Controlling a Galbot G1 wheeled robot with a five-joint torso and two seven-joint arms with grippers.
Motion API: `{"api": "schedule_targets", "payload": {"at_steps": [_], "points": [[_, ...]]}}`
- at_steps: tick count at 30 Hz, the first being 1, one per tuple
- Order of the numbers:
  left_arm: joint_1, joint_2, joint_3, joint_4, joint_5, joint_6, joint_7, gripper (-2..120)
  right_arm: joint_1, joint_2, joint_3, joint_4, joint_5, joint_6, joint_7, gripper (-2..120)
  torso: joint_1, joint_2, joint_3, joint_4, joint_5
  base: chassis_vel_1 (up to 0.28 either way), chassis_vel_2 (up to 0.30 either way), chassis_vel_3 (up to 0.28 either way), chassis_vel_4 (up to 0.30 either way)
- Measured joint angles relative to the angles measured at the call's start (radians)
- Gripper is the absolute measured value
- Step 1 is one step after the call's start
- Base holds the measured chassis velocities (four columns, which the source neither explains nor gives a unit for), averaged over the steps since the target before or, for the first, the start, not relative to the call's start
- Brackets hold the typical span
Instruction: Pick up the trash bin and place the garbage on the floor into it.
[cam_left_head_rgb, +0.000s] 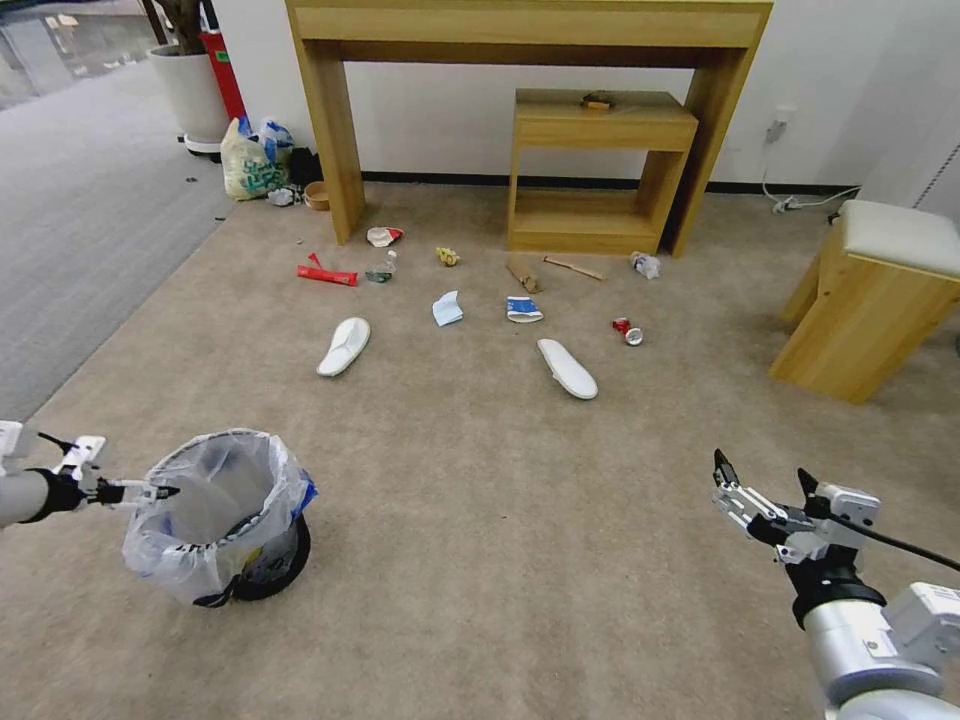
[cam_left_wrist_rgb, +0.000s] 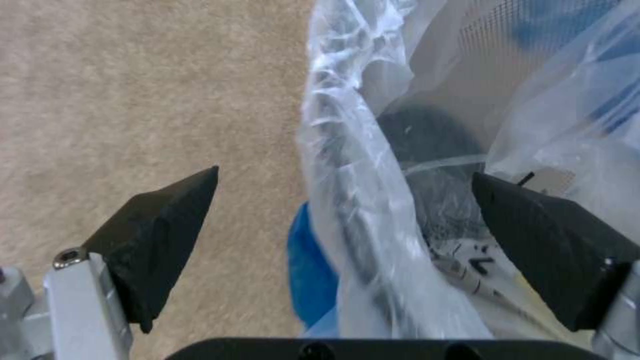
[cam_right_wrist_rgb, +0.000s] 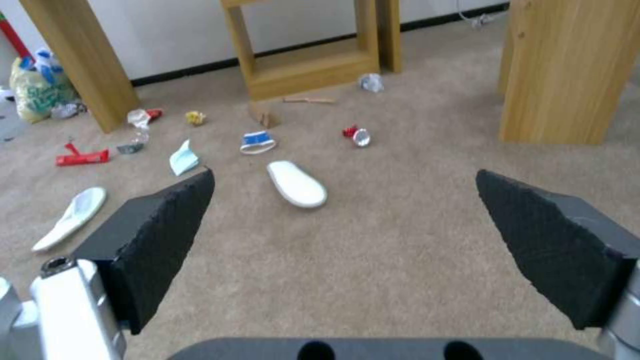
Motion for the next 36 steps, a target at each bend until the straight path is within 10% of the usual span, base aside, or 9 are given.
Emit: {"api": "schedule_targets", "payload": {"at_steps": [17, 36], "points": [[-0.094, -0.048, 0.068, 0.045, 0.049, 0.0, 0.019, 97, -0.017, 0.006, 0.002, 0.003, 0.047, -0.005, 0.053, 100, 0.0, 0.0, 0.0, -0.0001, 0.0008, 0.0, 0.0, 0.0, 0.0], [-0.087, -0.063, 0.057, 0.062, 0.062, 0.0, 0.014, 28, -0.001, 0.001, -0.006, 0.003, 0.054, -0.006, 0.069, 100, 0.0, 0.0, 0.0, -0.0002, 0.0006, 0.0, 0.0, 0.0, 0.0]]}}
